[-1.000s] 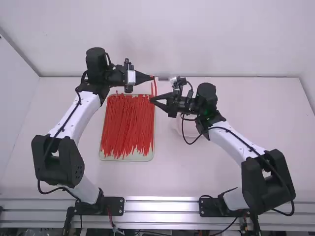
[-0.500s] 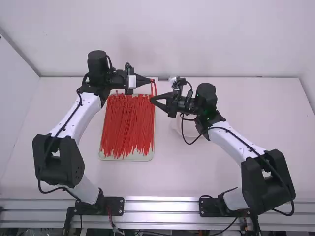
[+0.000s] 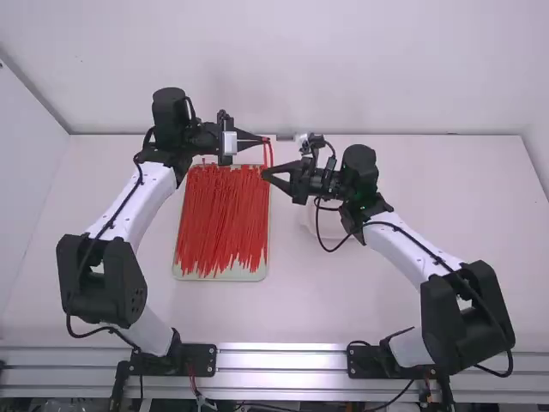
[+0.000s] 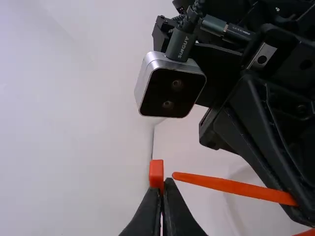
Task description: Fasten the cable tie
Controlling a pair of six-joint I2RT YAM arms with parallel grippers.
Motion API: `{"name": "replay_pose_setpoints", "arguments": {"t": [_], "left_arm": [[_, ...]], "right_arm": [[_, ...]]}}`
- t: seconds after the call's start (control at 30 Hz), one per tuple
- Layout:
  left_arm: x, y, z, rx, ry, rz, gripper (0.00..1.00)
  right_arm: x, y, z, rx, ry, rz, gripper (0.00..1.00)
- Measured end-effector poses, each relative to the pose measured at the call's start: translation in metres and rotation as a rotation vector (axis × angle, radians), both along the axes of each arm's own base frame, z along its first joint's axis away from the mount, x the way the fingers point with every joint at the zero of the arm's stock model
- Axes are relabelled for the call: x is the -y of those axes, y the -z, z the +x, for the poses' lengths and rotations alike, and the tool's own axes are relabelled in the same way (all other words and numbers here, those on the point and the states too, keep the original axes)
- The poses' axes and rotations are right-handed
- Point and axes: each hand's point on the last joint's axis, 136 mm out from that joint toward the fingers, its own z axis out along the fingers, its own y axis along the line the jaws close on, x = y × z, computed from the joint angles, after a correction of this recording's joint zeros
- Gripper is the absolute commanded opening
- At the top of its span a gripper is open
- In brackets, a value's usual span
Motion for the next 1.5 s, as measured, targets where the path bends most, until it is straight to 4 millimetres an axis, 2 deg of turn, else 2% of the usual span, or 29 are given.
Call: {"name": "replay_pose_setpoints", "arguments": {"t": [0.67, 1.13, 1.5], "left_arm": [[0.0, 0.0, 0.0, -0.003, 0.0, 0.0, 0.02], [0.001, 0.008, -0.001, -0.008, 0.003, 0.001, 0.02], [0.003, 0.009, -0.006, -0.021, 0.03, -0.004, 0.02]], "right_arm": [[0.001, -0.001, 0.004, -0.016, 0.027, 0.006, 0.0], [0.001, -0.005, 0.005, 0.004, 0.03, 0.017, 0.0], [0.004, -0.018, 0.007, 0.073, 0.04, 0.047, 0.0]]}}
